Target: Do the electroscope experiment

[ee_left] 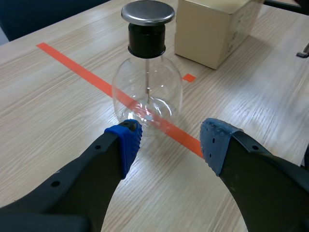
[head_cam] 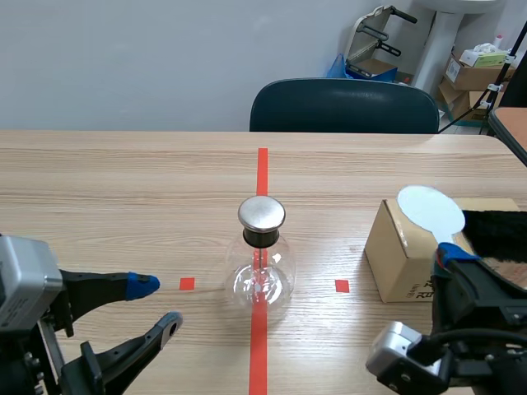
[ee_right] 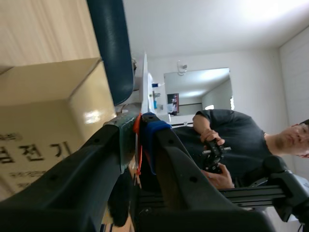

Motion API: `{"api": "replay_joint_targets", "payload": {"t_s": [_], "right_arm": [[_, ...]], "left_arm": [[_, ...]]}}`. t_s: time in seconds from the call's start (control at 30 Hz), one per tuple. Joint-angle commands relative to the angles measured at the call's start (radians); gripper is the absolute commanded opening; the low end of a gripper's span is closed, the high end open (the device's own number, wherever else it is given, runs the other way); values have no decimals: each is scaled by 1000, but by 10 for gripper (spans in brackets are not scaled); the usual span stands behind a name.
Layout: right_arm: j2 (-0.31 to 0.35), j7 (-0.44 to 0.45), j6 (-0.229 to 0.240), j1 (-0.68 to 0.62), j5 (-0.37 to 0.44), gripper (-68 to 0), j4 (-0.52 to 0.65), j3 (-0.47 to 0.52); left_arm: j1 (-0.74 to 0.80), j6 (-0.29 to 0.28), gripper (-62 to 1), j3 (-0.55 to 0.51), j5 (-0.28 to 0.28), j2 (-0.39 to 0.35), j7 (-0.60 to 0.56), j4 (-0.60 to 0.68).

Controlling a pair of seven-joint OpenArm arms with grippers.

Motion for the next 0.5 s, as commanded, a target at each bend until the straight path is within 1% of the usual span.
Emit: {"api": "replay_joint_targets", "payload": {"t_s": [0.0,0.17,0.37,0.47], "right_arm": [[5,0,-58,24,6,-666,2,2],[5,-17,-58,48,-7,-666,-25,2],[3,-70,-58,69,-73,-667,-76,2],[0,-91,-58,70,-98,-666,-79,2]], "left_arm": [[10,-1,-305,-1,-2,-22,-31,34],[41,-1,-309,-1,-2,-86,-43,106],[57,-1,-309,-1,-3,-147,-42,169],[63,-1,-309,0,-3,-167,-37,196]]}}
